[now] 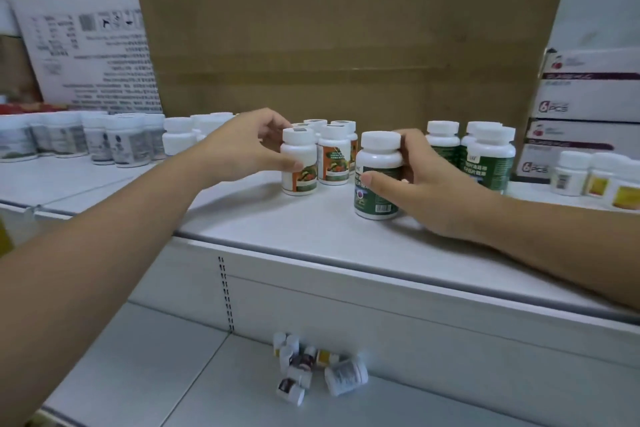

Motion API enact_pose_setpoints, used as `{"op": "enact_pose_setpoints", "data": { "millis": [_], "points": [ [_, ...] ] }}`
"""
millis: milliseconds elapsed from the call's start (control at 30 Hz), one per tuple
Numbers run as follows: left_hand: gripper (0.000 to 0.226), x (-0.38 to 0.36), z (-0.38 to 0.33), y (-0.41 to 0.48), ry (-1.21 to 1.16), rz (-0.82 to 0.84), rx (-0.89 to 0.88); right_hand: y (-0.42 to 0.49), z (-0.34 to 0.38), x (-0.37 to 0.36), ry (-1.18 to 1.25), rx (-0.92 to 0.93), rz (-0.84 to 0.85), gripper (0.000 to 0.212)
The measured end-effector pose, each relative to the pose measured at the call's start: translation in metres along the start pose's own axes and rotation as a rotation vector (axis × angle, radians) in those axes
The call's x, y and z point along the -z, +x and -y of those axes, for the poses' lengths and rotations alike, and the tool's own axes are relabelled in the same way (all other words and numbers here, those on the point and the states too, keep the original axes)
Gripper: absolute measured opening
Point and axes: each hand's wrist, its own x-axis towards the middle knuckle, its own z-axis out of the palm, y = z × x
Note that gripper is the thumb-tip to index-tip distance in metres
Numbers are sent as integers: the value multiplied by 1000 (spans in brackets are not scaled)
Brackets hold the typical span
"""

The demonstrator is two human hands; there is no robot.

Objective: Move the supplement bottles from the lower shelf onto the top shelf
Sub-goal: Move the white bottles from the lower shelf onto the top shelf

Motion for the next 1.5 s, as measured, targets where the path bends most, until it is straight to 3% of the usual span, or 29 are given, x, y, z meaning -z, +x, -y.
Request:
{"op": "enact_pose_setpoints", "data": {
  "millis": [133, 300, 433, 533, 667, 800, 933, 1500],
  "points": [
    [43, -6, 11, 4, -46, -17, -21, 2, -5, -1, 63, 15, 11, 48],
    [33, -4, 19, 7, 89, -29, 36, 1, -4, -2, -25, 22, -6, 51],
    [31, 3, 14, -5, 424, 37, 84, -2, 5, 4, -99, 68, -36, 65],
    [26, 13, 0, -23, 598, 123, -7, -4, 12, 18, -232, 84, 2, 61],
    [28, -2, -29, -40, 422, 288, -206, -3, 11, 37, -403, 76, -39, 58],
    [50, -39, -40, -39, 514, 475, -301, -8, 2, 54, -820, 115, -117, 57],
    [50, -50, -33, -38, 457, 554, -329, -8, -3, 59, -1150, 197, -197, 64],
    [46, -49, -32, -40, 432, 548, -338, -5, -17, 60, -1339, 155, -257, 60]
  ]
}}
